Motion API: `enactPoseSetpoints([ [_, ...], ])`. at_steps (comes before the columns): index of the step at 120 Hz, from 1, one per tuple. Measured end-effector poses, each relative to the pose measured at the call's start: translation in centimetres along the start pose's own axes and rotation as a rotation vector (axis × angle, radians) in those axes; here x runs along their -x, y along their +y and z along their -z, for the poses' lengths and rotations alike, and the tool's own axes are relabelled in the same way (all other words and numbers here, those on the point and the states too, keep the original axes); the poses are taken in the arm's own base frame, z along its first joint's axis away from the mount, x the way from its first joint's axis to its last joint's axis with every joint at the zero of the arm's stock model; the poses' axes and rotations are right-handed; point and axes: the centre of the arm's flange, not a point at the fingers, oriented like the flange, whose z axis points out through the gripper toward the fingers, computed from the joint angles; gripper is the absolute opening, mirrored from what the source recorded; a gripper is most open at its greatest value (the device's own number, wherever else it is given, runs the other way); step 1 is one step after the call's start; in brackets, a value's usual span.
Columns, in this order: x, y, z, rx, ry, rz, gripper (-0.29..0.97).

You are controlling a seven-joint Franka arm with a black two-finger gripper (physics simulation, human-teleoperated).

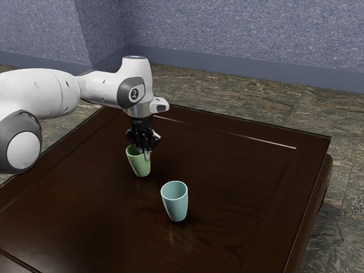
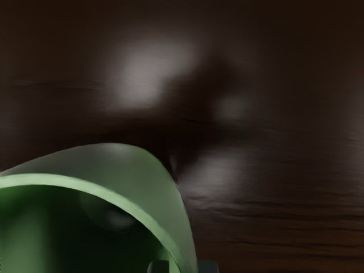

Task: Place the left cup onto the right cup

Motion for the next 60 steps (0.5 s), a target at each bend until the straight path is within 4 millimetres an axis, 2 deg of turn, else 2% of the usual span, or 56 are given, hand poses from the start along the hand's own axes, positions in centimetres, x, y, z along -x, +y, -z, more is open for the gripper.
enactPoseSetpoints([
  [26,0.0,0.1,0.1,-0.004,0.002,0.001,-0.09],
  [38,0.2,0.4,0.7,-0.007,0.01,-0.002,-0.1],
  [60,2.2,1.7,5.1,-0.019,0.049,-0.02,-0.1],
])
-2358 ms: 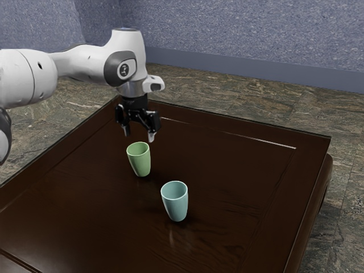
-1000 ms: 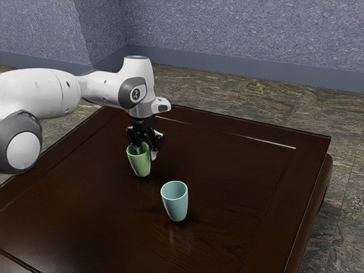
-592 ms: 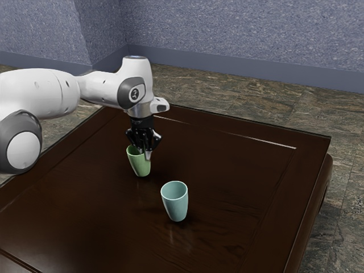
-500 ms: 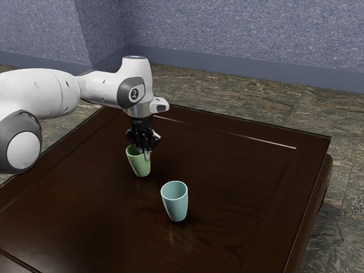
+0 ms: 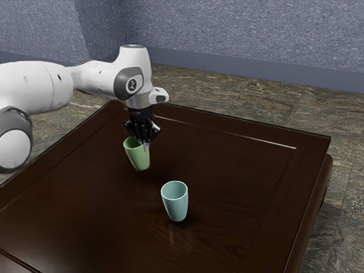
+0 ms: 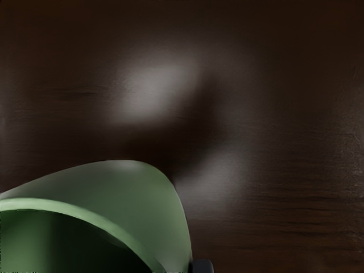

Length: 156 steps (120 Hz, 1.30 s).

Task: Place the left cup onto the right cup

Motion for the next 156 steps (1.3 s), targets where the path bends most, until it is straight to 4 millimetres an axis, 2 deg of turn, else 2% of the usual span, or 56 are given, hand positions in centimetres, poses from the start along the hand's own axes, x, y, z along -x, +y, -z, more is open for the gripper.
enactPoseSetpoints([
  [12,1.9,1.7,2.9,-0.015,0.018,-0.026,-0.1],
  [27,4.0,5.4,6.6,-0.052,0.045,-0.083,-0.11],
  [49,6.8,11.2,9.8,-0.096,0.064,-0.168,-0.11],
  [68,9.6,15.7,11.4,-0.12,0.062,-0.229,-0.11],
  [86,12.1,18.9,11.4,-0.131,0.041,-0.264,-0.11],
  [98,13.7,20.0,11.1,-0.137,0.028,-0.269,-0.11],
  [156,15.8,20.6,7.9,-0.122,-0.047,-0.188,-0.11],
])
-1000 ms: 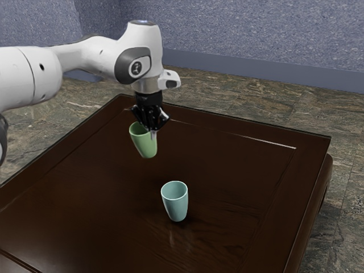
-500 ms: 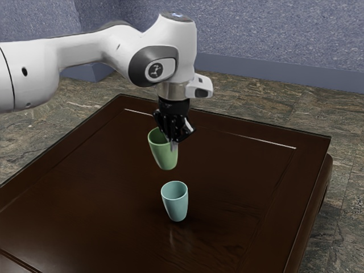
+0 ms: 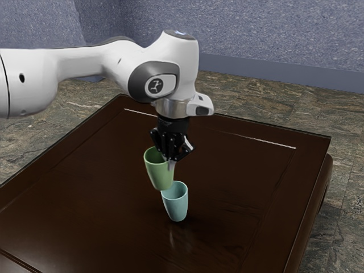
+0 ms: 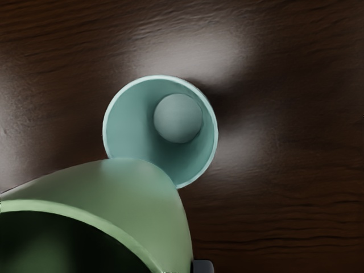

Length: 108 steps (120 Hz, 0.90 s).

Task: Place the left cup onto the right cup

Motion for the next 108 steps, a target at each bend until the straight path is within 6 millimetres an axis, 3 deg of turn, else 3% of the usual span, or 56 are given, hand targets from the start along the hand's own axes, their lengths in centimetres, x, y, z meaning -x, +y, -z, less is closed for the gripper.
enactPoseSetpoints([
  [42,0.5,2.2,0.0,0.021,0.003,0.016,-0.11],
  [108,-0.3,2.4,-1.2,0.024,-0.006,0.06,-0.11],
])
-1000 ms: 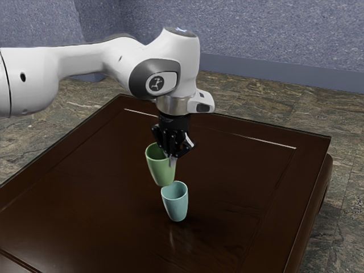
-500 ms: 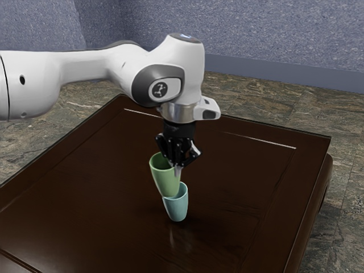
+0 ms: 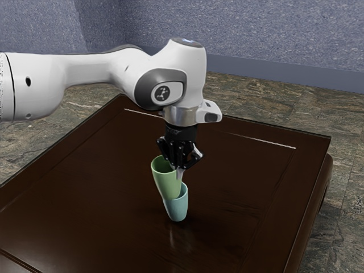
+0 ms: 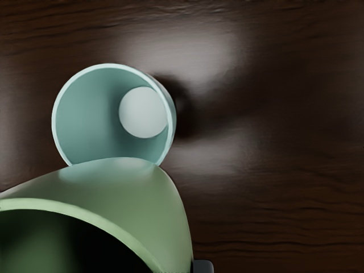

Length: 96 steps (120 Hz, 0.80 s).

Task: Place the left cup onto the right cup

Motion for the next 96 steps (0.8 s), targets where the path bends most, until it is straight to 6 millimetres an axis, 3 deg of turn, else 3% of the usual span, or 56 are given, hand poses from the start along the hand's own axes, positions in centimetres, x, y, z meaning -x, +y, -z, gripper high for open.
enactPoseSetpoints([
  [96,-4.5,-1.6,-2.3,-0.019,-0.017,0.041,-0.11],
])
